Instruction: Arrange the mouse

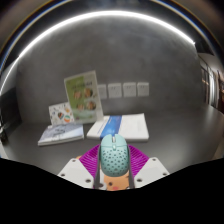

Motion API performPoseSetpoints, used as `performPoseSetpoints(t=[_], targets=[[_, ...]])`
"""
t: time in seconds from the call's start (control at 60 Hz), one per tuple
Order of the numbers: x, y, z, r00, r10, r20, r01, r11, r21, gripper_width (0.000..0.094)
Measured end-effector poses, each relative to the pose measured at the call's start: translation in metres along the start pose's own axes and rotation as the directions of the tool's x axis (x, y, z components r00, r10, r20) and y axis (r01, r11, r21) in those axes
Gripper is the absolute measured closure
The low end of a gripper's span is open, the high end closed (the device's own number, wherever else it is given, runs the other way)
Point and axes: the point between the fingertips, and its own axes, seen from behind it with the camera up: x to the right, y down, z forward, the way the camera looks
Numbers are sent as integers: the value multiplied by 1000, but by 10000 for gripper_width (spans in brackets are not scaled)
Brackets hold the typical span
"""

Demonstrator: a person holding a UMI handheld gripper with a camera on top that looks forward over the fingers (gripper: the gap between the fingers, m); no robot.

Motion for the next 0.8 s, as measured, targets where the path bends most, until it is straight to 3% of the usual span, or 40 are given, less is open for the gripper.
performPoseSetpoints(t=[0.183, 0.333, 0.367, 0.383, 0.4, 0.467, 0.5, 0.583, 0.633, 0.8], targets=[[-27, 83, 23, 996, -5, -84, -11, 983, -181, 542], [-32, 116, 22, 992, 0, -128, -28, 975, -219, 531], [-32, 119, 21, 990, -26, -137, -5, 974, -226, 514], [-32, 119, 22, 990, -41, -138, 9, 974, -226, 442], [-32, 119, 22, 989, -51, -139, 18, 974, -227, 472], [-32, 118, 24, 988, -68, -135, 34, 970, -241, 418], [-31, 117, 23, 989, -70, -127, 37, 968, -248, 380], [-33, 116, 13, 992, -94, -85, 69, 964, -258, 33], [-38, 111, 1, 996, -82, -37, 71, 967, -243, 105], [-25, 106, -68, 996, 7, 85, 13, 973, -229, 84]])
